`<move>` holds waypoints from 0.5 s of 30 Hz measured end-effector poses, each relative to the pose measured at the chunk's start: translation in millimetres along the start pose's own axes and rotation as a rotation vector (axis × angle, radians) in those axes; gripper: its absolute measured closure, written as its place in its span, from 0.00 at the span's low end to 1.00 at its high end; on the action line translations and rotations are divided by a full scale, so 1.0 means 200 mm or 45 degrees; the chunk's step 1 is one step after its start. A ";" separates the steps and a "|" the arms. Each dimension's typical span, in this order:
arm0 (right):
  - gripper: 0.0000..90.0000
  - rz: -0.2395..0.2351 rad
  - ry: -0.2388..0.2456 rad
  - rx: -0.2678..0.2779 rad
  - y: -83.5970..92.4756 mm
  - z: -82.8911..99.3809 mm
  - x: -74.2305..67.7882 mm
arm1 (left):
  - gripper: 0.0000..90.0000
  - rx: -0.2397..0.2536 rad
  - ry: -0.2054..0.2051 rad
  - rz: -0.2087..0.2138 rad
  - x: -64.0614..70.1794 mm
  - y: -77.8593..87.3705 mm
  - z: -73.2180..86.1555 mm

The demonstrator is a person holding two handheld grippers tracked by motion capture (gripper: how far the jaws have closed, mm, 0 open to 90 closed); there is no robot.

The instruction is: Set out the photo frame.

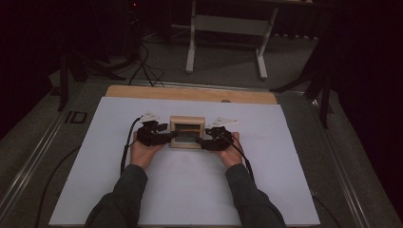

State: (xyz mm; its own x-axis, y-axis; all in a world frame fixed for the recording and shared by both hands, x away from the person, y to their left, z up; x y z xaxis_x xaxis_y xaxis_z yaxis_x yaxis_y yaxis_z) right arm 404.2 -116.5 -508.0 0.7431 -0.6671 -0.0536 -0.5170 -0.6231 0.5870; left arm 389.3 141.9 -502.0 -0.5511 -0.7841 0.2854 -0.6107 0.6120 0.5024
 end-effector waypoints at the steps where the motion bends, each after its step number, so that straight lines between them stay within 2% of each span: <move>1: 0.44 0.000 0.004 -0.001 0.01 0.00 0.00 | 0.40 0.001 -0.003 -0.004 0.00 0.01 0.00; 13: 0.41 0.007 0.084 -0.033 0.09 -0.01 -0.03 | 0.40 0.003 -0.078 -0.033 0.05 0.13 0.01; 15: 0.41 0.005 0.113 -0.041 0.11 -0.02 -0.04 | 0.40 0.006 -0.091 -0.039 0.05 0.16 0.02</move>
State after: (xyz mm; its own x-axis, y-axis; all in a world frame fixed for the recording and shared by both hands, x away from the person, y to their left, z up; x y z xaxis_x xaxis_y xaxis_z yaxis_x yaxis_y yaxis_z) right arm 388.3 -123.0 -492.4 0.7766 -0.6296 0.0199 -0.5071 -0.6061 0.6128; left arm 362.0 153.5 -486.1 -0.5712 -0.7931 0.2112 -0.6303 0.5887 0.5061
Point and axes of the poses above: each handheld gripper's, and its own axes: y roughly backward along the jaws, z roughly out of its underside, x roughly to its right, the point moved 1 cm from there along -y, roughly forward along the jaws, and after that the axes turned 2 degrees about y, right-handed, at the moved point
